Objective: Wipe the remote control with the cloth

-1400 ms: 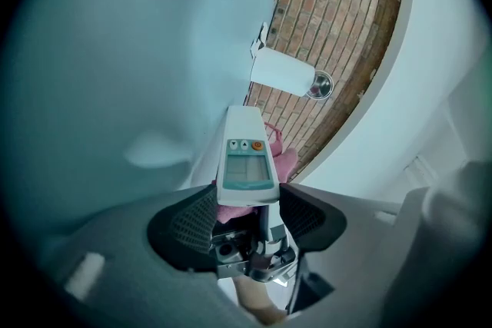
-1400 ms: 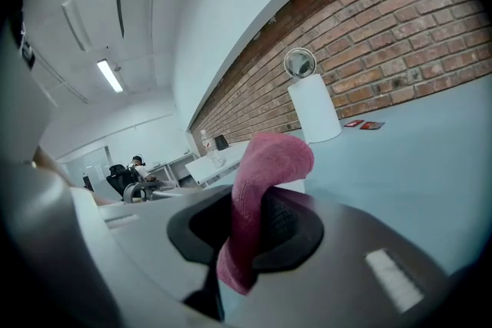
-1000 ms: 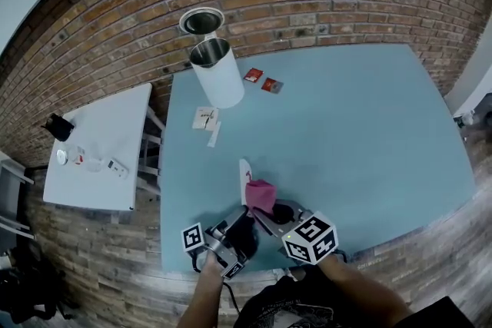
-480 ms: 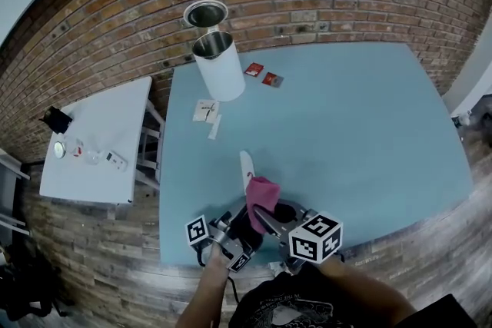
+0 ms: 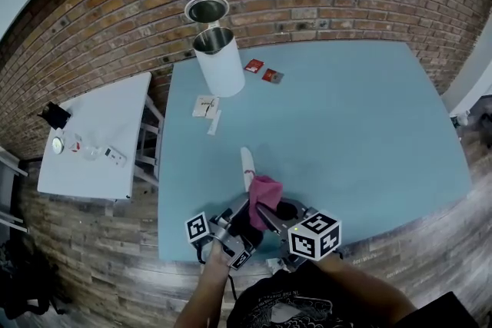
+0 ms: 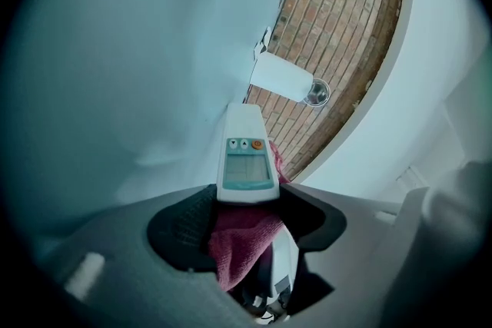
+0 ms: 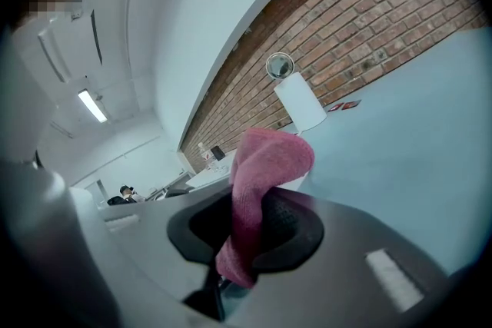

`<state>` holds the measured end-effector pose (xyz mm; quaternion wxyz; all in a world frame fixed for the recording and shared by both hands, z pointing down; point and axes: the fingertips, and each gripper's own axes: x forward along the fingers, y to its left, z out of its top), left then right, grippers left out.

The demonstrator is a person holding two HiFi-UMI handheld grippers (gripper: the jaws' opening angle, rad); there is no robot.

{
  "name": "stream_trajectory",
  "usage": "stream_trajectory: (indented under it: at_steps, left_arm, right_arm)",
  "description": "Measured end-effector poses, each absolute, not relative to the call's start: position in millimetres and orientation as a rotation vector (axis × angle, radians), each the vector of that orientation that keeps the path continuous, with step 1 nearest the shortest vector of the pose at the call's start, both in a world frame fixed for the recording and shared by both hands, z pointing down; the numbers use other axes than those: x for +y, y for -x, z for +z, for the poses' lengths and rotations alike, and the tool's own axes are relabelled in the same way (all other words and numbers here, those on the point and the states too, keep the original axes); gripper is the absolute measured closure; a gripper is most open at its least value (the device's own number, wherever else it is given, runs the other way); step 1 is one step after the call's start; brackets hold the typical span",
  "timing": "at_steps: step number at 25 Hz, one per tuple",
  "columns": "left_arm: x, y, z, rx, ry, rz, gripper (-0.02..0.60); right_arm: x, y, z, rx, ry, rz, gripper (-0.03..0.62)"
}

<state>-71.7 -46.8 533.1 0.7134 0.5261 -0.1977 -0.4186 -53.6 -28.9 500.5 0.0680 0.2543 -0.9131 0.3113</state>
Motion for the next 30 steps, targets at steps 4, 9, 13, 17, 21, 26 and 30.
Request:
stream_trajectory:
  at_steps: [4, 9, 13, 17, 21, 26, 30]
  left_arm:
    - [-45.1, 68.7, 533.1, -0.424, -1.167, -0.929, 0.339]
    - [-45.8, 66.8, 532.5, -0.415, -1.172, -0.928, 0.339]
    - [-43.8, 65.4, 532.9, -0.438, -1.203, -0.892, 0.339]
    - [-39.6, 64.8, 540.8, -0.556, -1.318, -0.733, 0.339]
    - [-37.2, 69.0, 549.8, -0.726, -1.45, -0.534, 0.339]
    - [-36.0, 76.7, 559.5, -0.94, -1.567, -0.28, 0.339]
    - [-37.9, 81.1, 558.9, -1.109, -1.658, -0.081, 0.339]
  right_arm:
    - [-24.0, 47.0, 508.0, -2.725, -0.776, 0.933, 0.528]
    - [-17.9, 38.3, 520.8, -2.678, -0.793, 0.933, 0.528]
    - [-22.2, 32.1, 512.6, -2.7, -0.828, 0.955, 0.528]
    - [-37.5, 12.6, 496.7, -2.733, -0.929, 0.971, 0.528]
    - [-50.6, -12.0, 493.0, -2.717, -1.028, 0.972, 0.528]
    - [-55.0, -27.7, 497.4, -2.686, -1.095, 0.986, 0.528]
    - [-52.6, -29.2, 502.4, -2.664, -1.108, 0.996, 0.528]
